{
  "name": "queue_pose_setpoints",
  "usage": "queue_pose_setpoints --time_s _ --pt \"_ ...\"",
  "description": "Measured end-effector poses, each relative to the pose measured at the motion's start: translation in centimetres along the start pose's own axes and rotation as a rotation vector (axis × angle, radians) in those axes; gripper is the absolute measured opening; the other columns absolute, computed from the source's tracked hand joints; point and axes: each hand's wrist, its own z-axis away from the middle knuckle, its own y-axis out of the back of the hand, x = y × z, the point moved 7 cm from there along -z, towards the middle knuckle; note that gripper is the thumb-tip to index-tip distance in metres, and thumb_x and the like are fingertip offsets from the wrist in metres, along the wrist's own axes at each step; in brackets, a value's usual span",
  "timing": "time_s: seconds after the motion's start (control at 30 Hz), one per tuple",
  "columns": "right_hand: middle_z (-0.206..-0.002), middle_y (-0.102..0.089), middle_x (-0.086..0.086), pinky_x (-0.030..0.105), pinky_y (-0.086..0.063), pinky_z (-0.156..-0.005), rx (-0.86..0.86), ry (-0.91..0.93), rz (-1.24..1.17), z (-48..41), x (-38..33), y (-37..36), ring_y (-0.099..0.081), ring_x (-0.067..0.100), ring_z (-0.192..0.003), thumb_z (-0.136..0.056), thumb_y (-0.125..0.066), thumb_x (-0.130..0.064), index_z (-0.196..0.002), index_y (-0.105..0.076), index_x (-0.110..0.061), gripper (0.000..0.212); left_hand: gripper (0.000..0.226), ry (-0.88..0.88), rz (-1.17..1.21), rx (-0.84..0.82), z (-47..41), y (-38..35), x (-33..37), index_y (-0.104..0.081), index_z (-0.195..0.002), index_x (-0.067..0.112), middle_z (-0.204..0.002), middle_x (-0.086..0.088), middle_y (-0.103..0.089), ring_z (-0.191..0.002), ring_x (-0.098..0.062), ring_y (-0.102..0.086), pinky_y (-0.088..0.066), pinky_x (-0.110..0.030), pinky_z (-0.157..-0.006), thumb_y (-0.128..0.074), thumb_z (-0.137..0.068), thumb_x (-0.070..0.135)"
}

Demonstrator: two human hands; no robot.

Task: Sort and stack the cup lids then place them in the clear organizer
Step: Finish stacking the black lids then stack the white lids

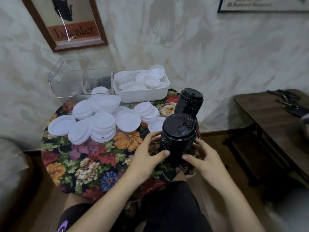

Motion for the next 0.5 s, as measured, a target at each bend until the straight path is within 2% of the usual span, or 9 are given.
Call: queue_pose_setpoints --time_s 0.07,0.1,0.2,0.23,0.4,0.5 --pt "-0.12 -0.075 -0.012 0.028 -0.062 -0.07 0.027 -0.017 0.012 0.0 0.4 0.7 -0.072 0.005 -0.108 -0.084 -0.085 -0.014 -0.138 -0.062 -0.036 0.062 0.056 -0.003 -0.023 -0.015 -0.3 -0.6 0.1 -0.055 -0.131 0.055 -0.131 0.026 -0.064 -0.128 -0.006 -0.06 -0.049 -0.049 -0.11 -0.079 -0.085 0.032" --pt "-0.12 -0.075 -0.011 0.028 -0.062 -0.068 0.037 -0.013 0.016 0.0 0.5 1.0 -0.072 0.005 -0.108 -0.084 -0.085 -0.014 -0.136 -0.063 -0.038 0.061 0.056 -0.003 -0.026 -0.019 -0.4 -0.9 0.1 -0.055 -0.131 0.056 -0.132 0.025 -0.064 -0.129 -0.007 -0.06 -0.048 -0.05 -0.11 -0.078 -0.085 0.033" --pt "-0.117 -0.076 -0.016 0.036 -0.057 -0.095 0.063 0.029 0.036 -0.3 0.3 1.6 -0.071 0.006 -0.113 -0.085 -0.085 -0.011 -0.129 -0.066 -0.038 0.055 0.056 -0.002 -0.028 -0.016 -0.7 -1.4 0.3 -0.054 -0.133 0.055 -0.134 0.025 -0.063 -0.131 -0.007 -0.058 -0.047 -0.051 -0.111 -0.076 -0.086 0.033" --pt "-0.117 -0.075 -0.019 0.036 -0.055 -0.1 0.063 0.038 0.045 -0.3 0.1 1.7 -0.07 0.004 -0.113 -0.085 -0.085 -0.011 -0.128 -0.066 -0.038 0.054 0.056 -0.002 -0.031 -0.013 -0.7 -1.5 0.4 -0.054 -0.133 0.054 -0.134 0.025 -0.063 -0.131 -0.007 -0.058 -0.047 -0.05 -0.112 -0.076 -0.086 0.033" --pt "-0.118 -0.073 -0.023 0.033 -0.053 -0.102 0.068 0.041 0.08 -0.8 -0.3 1.8 -0.067 -0.002 -0.114 -0.086 -0.083 -0.015 -0.131 -0.065 -0.035 0.053 0.059 0.009 -0.053 -0.027 -0.9 -1.4 0.3 -0.052 -0.138 0.052 -0.132 0.026 -0.063 -0.132 -0.004 -0.056 -0.046 -0.047 -0.113 -0.074 -0.093 0.022" --pt "-0.118 -0.073 -0.024 0.03 -0.053 -0.101 0.073 0.045 0.071 -0.7 -0.3 1.7 -0.067 -0.003 -0.114 -0.087 -0.083 -0.015 -0.13 -0.064 -0.038 0.052 0.063 0.004 -0.091 -0.052 -0.5 -1.2 0.3 -0.048 -0.146 0.048 -0.136 0.026 -0.061 -0.131 0.003 -0.055 -0.047 -0.04 -0.114 -0.073 -0.096 0.02"
